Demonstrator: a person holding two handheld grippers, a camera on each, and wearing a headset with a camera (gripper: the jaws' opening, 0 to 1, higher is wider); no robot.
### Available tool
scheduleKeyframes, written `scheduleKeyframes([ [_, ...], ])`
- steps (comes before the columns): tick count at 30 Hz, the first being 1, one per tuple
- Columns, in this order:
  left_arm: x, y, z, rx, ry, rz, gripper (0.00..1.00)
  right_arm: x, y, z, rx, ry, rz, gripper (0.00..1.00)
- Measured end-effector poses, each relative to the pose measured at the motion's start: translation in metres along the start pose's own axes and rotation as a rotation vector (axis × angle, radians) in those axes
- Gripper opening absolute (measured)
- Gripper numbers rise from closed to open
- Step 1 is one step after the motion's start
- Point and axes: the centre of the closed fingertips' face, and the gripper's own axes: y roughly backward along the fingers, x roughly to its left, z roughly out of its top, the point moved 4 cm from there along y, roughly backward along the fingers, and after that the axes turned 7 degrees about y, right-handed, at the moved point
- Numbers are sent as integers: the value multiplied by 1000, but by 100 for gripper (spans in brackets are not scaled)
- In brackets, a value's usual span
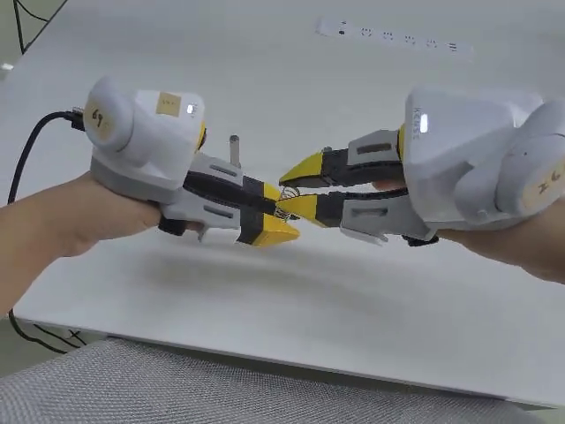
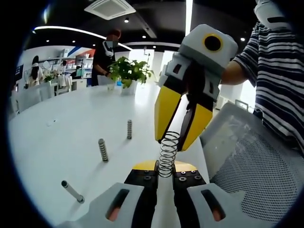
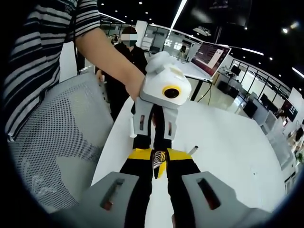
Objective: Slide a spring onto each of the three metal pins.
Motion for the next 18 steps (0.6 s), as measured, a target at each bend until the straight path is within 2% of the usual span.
scheduleKeyframes([
  [5, -1, -1, 1, -1, -4, -2, 8, 0, -3, 4, -23, 7, -10, 11],
  [9, -2, -1, 0, 0, -4, -2, 8, 0, -4, 4, -18, 18, -6, 11],
  [18, -2, 3, 0, 1, 6, 4, 8, 0, -4, 6, -36, -5, -14, 11],
])
